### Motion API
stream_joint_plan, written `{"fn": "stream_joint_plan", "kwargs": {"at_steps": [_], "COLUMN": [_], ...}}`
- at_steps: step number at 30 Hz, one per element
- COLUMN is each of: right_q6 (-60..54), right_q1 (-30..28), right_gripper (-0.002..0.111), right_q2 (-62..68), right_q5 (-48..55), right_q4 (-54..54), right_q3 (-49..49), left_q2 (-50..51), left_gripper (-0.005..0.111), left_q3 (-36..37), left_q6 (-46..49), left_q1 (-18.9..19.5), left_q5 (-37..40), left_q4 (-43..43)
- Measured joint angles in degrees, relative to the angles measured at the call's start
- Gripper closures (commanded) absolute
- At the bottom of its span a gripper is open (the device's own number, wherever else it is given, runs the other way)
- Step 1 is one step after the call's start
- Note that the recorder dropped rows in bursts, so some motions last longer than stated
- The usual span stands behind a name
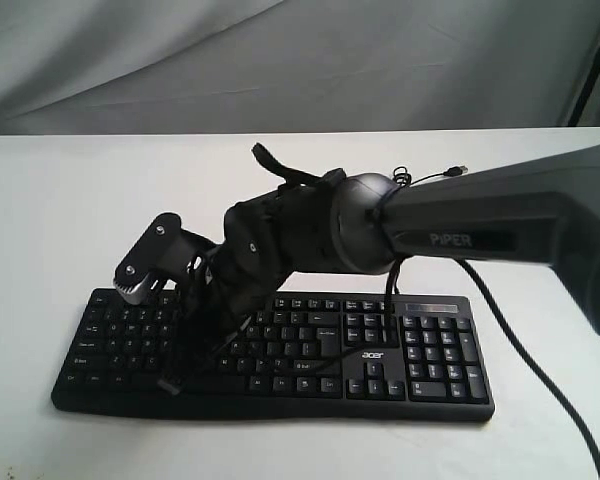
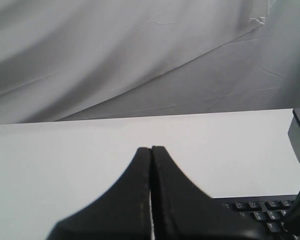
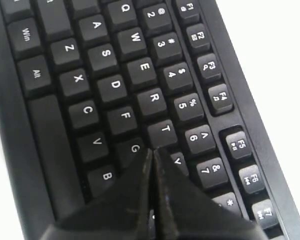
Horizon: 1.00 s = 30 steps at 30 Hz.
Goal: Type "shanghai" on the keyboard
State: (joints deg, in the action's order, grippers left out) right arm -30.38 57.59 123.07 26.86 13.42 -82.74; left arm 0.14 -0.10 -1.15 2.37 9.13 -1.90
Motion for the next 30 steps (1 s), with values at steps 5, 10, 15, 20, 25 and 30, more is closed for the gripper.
{"fn": "stream_joint_plan", "kwargs": {"at_steps": [5,10,15,20,25,30], "right_q6": [0.4,0.4,0.4,-0.3,-2.4,-2.7], "right_q1": [-0.7,-0.7,-0.7,-0.7,-0.7,-0.7], "right_gripper": [0.108,0.108,0.108,0.108,0.108,0.108], "right_q2": [0.0,0.0,0.0,0.0,0.0,0.0], "right_q5": [0.2,0.2,0.1,0.0,-0.2,-0.2], "right_q4": [0.0,0.0,0.0,0.1,1.5,1.9], "right_q3": [0.5,0.6,0.6,0.6,0.6,0.6], "left_q2": [0.0,0.0,0.0,0.0,0.0,0.0], "left_gripper": [0.107,0.107,0.107,0.107,0.107,0.107], "left_q3": [0.0,0.0,0.0,0.0,0.0,0.0], "left_q6": [0.0,0.0,0.0,0.0,0.0,0.0], "left_q1": [0.0,0.0,0.0,0.0,0.0,0.0], "left_q5": [0.0,0.0,0.0,0.0,0.0,0.0], "left_q4": [0.0,0.0,0.0,0.0,0.0,0.0]}}
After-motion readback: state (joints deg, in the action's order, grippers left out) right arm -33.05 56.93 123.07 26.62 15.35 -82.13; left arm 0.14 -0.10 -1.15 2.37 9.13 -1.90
